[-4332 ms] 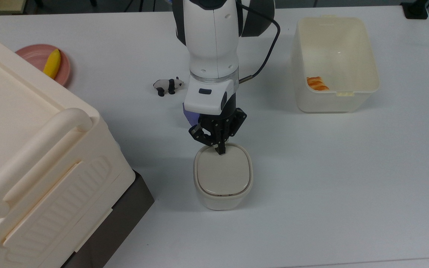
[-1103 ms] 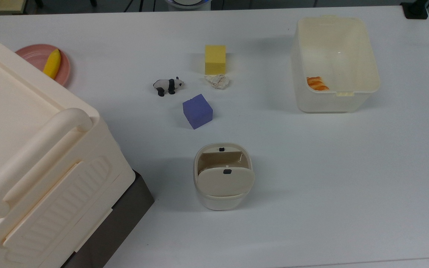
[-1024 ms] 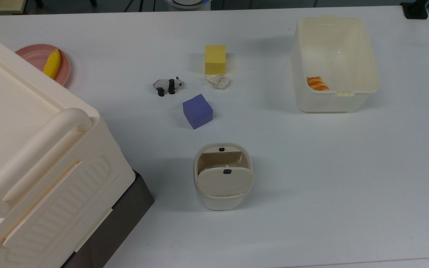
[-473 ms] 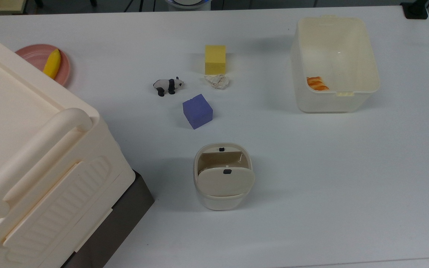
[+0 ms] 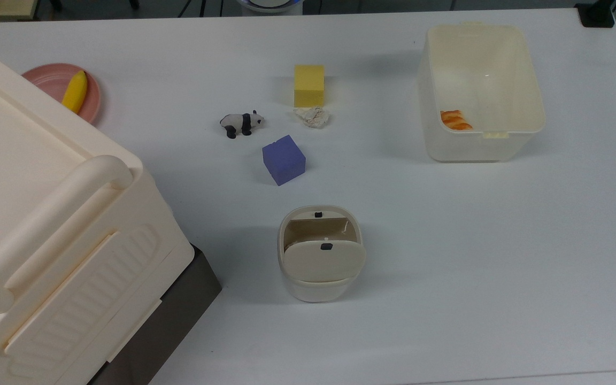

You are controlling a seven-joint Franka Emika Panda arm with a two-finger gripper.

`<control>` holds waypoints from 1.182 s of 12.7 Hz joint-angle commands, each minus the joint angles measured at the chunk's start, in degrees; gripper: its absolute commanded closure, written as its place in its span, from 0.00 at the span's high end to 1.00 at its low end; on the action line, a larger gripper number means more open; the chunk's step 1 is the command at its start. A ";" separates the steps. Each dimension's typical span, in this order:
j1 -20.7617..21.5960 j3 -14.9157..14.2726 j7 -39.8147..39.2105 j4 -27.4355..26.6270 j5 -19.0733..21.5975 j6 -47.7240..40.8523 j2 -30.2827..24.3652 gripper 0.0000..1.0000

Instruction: Open the trash can

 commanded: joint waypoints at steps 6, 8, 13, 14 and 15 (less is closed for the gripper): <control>0.07 -0.76 -0.30 -0.94 0.39 -0.13 0.16 1.00; 0.07 -0.76 -3.27 -1.02 -0.05 -0.40 0.07 1.00; -2.55 -0.85 -4.43 -0.67 0.74 0.30 0.16 1.00; -2.56 -0.76 -3.99 -0.76 0.74 0.74 0.07 1.00; -2.30 -0.67 -2.77 -0.94 0.83 0.66 0.07 1.00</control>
